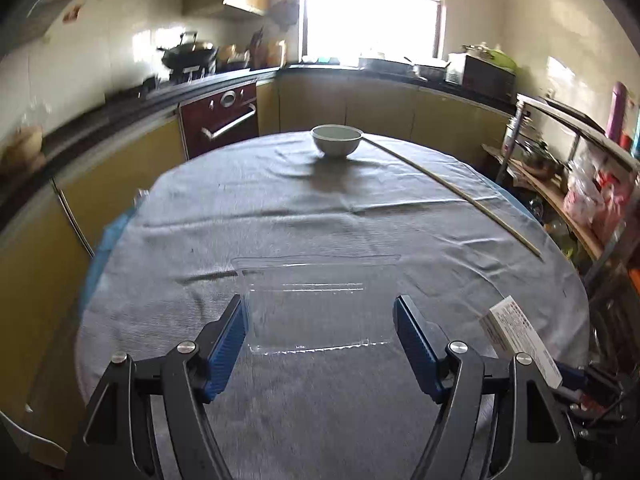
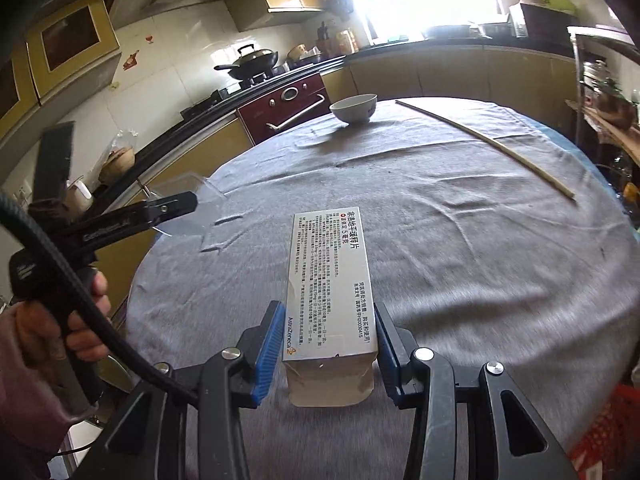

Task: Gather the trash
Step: 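Grasp the white box with the right tool while the left tool reaches the clear plastic tray, then grasp the clear plastic tray with the left tool while the right tool holds the white box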

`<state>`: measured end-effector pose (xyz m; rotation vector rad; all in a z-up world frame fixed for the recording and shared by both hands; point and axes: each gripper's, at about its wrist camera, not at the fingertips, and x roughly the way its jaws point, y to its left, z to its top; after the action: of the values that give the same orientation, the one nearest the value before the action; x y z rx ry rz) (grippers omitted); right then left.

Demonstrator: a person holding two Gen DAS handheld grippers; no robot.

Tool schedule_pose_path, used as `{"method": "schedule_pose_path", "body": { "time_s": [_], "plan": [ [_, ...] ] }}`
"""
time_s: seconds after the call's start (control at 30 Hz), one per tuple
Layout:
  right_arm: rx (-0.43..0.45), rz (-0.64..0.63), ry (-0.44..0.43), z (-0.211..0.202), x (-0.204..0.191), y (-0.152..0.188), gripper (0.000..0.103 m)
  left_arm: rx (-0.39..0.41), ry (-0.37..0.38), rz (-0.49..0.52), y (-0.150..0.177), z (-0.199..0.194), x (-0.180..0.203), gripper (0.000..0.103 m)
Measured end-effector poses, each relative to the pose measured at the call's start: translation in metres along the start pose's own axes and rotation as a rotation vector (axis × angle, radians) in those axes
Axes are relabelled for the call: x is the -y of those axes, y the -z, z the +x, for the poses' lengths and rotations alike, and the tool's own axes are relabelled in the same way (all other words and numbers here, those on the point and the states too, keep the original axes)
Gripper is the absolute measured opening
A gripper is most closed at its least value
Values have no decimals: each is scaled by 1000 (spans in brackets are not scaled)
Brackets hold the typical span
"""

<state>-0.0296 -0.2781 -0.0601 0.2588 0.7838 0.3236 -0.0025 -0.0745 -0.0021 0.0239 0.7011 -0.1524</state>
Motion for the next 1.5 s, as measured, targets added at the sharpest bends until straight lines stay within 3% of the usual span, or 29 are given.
{"method": "schedule_pose_path", "body": {
  "time_s": [0.27, 0.67, 1.5],
  "plan": [
    [51, 1, 35, -40, -4, 12, 47, 57, -19, 93, 10, -38, 29, 75],
    [104, -12, 57, -80, -14, 29, 47, 92, -5, 151, 25, -69, 53, 75],
    [160, -2, 55, -116, -14, 48, 47, 107, 6, 213, 35, -88, 79, 75]
  ]
}}
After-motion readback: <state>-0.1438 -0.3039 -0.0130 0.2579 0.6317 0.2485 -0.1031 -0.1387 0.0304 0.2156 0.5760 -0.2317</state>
